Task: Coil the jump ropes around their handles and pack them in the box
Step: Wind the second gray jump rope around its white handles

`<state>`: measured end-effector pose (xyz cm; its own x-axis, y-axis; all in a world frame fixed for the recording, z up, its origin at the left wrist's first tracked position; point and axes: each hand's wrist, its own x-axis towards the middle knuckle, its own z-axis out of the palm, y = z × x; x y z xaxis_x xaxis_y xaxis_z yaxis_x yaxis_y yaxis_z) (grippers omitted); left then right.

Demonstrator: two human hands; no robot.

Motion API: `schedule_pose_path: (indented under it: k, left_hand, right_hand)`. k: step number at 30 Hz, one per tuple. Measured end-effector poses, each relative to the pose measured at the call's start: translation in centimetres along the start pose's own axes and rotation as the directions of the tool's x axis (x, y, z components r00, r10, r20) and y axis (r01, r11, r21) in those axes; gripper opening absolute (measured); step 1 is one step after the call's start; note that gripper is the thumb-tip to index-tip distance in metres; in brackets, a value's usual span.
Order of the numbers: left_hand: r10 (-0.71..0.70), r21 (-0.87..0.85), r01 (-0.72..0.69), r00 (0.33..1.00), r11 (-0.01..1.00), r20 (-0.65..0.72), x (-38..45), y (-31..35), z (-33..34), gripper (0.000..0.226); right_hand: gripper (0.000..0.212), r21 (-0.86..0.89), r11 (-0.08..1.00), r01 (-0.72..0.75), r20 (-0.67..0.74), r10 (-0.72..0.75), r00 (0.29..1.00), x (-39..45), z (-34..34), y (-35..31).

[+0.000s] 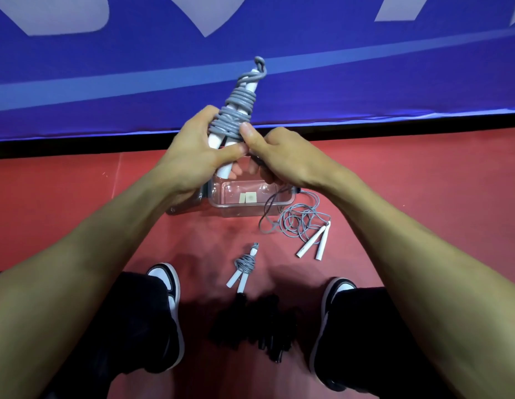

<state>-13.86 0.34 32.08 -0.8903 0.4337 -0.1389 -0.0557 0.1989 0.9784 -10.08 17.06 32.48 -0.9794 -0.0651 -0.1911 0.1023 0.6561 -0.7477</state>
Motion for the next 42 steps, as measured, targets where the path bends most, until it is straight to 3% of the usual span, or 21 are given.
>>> schedule_pose_path:
  k: [7, 11, 14, 20, 26, 32, 36, 42]
  left_hand:
    - [-0.014, 0.041, 0.014, 1.0, 0.999, -0.007, 0.1, -0.7, 1.2, 0.03]
    - [-0.031, 0.037, 0.028, 0.994, 0.999, 0.101, 0.0, -0.4, 1.3, 0.015]
    - [-0.022, 0.04, 0.015, 0.985, 0.999, 0.17, -0.3, -0.2, 1.1, 0.028]
    - [-0.041, -0.214, 0.079, 0.984, 0.974, 0.175, -0.1, 0.2, 0.3, 0.037]
    - [-0.036, -0.123, 0.057, 0.985, 0.991, 0.168, 0.0, -0.4, -0.2, 0.052]
    - [-0.017, 0.012, 0.017, 1.0, 1.0, -0.004, 0.2, -0.3, 0.0, 0.055]
    - [-0.023, -0.042, 0.024, 1.0, 0.999, 0.017, 0.2, -0.2, 0.0, 0.053]
    - [-0.004, -0.188, 0.024, 0.995, 0.982, 0.104, 0.2, -0.5, 0.0, 0.048]
  right_hand:
    - [0.076, -0.018, 1.0, 0.023, -0.036, -0.024, 0.999, 0.0, -0.1, -0.1]
    - [0.079, -0.022, 0.999, 0.048, 0.027, -0.047, 0.999, -0.3, 0.2, -0.1]
    - [0.069, 0.014, 0.999, 0.05, 0.043, -0.051, 0.998, -0.4, 0.5, -0.2]
    - [0.059, 0.113, 0.993, 0.041, 0.084, -0.05, 0.995, 0.1, 0.0, -0.1]
    - [0.065, 0.078, 0.997, 0.023, 0.045, -0.026, 0.999, 0.1, -0.5, 0.7]
    - [0.076, -0.028, 0.999, -0.019, 0.034, 0.019, 0.999, 0.0, -0.4, 0.7]
    - [0.07, 0.032, 0.998, 0.05, 0.022, -0.05, 0.998, 0.3, -0.3, 0.4]
    - [0.07, 0.136, 0.99, 0.026, 0.044, -0.033, 0.999, 0.2, -0.3, 0.2]
